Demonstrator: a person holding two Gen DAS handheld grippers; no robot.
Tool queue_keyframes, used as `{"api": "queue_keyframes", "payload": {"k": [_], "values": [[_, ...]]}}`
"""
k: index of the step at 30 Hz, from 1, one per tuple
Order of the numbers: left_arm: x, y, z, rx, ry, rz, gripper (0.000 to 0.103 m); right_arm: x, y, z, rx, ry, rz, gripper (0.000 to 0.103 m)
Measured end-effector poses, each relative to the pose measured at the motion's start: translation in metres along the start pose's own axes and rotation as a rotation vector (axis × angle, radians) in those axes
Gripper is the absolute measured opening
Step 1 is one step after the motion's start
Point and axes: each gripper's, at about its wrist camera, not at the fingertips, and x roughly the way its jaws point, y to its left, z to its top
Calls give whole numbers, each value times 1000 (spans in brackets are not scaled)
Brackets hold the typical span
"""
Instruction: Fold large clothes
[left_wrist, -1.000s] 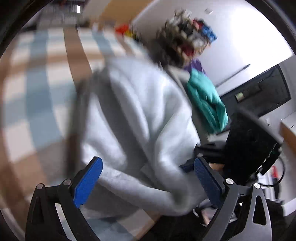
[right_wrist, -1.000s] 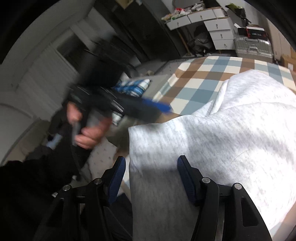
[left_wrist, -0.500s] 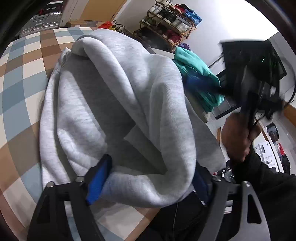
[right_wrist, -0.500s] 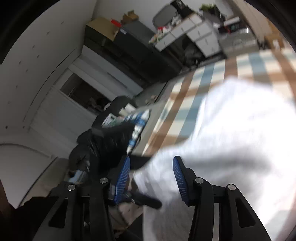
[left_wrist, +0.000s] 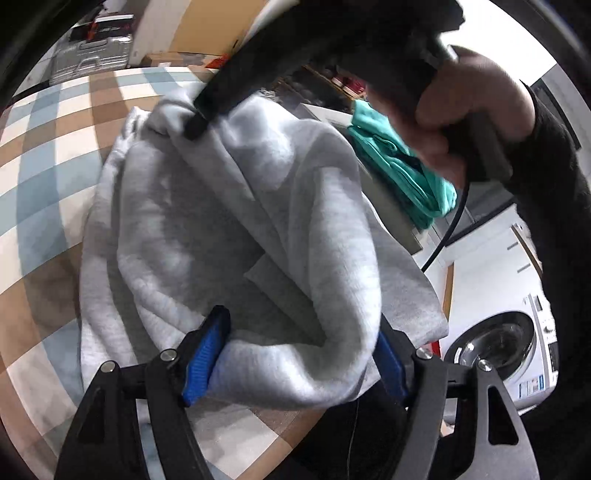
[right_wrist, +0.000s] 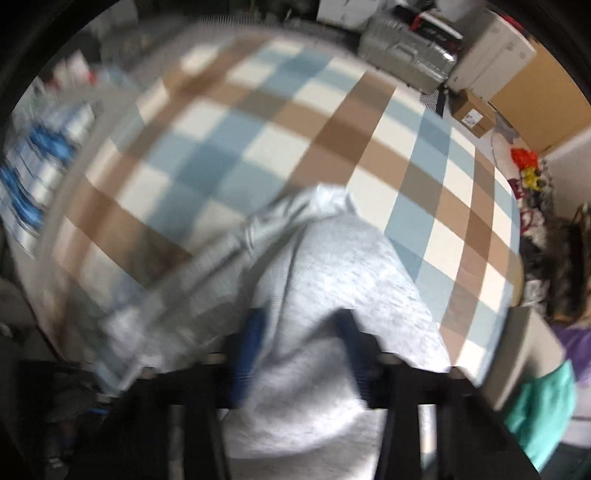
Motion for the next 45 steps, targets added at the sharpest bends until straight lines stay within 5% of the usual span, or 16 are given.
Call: {"api": "queue_keyframes", "payload": {"k": [2,6,15,24,26,30,32,34,38,42,45], "values": [[-2,-3,3,15,-6,-26,44,1,1,-15,-4,-12,-26,11],[-21,15,2,-11,-32,-35,30,-34,-31,-13,150,-156,66,9],[-53,69,5,-124,-62,-60,27,-40,-70,5,496,-306,288,8],[-47,113,-11,-222,-65,-161,28,-2,-93,35,616,-252,167,0],[-44,117,-10,-247,-70,-185,31,-3,-105,29,643,-242,265,0],[-36,124,-3,-291,-63,-210,36,-51,-97,3,474,-339,335,10],[-36,123,5,-301,-68,-209,37,-72,-90,-26,419,-398,331,51],[-35,120,6,-303,-68,-183,42,-84,-83,-58,387,-436,355,75],[-35,109,9,-284,-78,-115,53,-93,-57,-130,330,-531,469,75],[-33,104,16,-281,-79,-55,54,-62,-17,-167,271,-476,622,75],[-26,110,23,-292,-78,-9,54,-36,12,-166,230,-465,573,78]]}}
